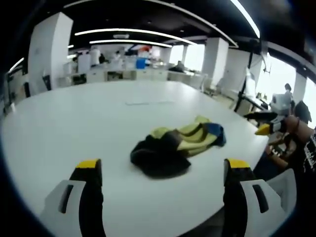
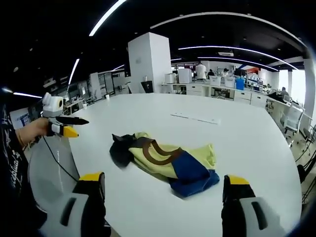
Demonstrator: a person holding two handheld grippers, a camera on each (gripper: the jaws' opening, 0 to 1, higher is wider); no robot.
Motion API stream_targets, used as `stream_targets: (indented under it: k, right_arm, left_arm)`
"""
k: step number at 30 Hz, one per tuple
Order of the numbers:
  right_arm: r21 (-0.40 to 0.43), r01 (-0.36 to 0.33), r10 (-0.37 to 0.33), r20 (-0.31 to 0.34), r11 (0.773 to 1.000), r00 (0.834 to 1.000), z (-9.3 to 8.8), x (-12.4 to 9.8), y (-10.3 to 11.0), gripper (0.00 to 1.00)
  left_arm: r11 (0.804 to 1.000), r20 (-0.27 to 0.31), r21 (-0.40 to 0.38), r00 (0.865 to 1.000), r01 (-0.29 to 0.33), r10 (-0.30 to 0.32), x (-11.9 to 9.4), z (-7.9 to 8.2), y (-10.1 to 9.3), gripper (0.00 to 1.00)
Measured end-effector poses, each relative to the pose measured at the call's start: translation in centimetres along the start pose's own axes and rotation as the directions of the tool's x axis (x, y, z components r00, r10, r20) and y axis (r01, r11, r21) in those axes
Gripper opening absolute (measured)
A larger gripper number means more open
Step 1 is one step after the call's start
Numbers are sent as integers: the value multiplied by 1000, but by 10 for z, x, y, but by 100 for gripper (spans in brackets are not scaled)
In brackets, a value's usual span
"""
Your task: Fold the garment on the visible template until the final outline fits inside the template.
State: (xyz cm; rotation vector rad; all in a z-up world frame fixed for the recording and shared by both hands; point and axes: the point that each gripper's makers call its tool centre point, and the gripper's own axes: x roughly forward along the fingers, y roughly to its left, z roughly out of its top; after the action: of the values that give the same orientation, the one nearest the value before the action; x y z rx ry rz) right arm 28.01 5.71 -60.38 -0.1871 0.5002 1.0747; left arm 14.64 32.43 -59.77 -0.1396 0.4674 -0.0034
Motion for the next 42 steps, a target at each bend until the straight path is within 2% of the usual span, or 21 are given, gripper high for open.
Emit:
stream_targets:
  k: [6,18,23,25,31,38,42]
  right_arm:
    - [-5,0,0,7,1000,1000,3,0,1,100]
    - [-10,4,-3,26,1000,1000,5,2,2,100]
    - [-23,24,-23,52,999,998,9,2,-2,96]
    - [-19,28,-26,59,999,998,10,3,-2,96]
    - [4,41,-41,78,999,996,11,8,-9,94]
    - [2,16,-16,53,1000,998,6,19,-10,90]
    - [-6,15,-15,46,1000,999,6,26,-14,86]
  left_arm:
    - [1000,3,-1,1000,0,0,1,1,1,99]
    - [1000,8,10,1000,23,-24,5,6,-8,99]
    - [999,44,18,998,33,-34,6,13,-12,97]
    - [999,42,20,998,38,-39,8,13,-13,96]
    - [996,17,77,999,46,-48,16,14,-13,93]
    - [993,8,97,998,63,-64,29,15,-19,90]
    - [993,11,100,998,68,-69,35,15,-13,85]
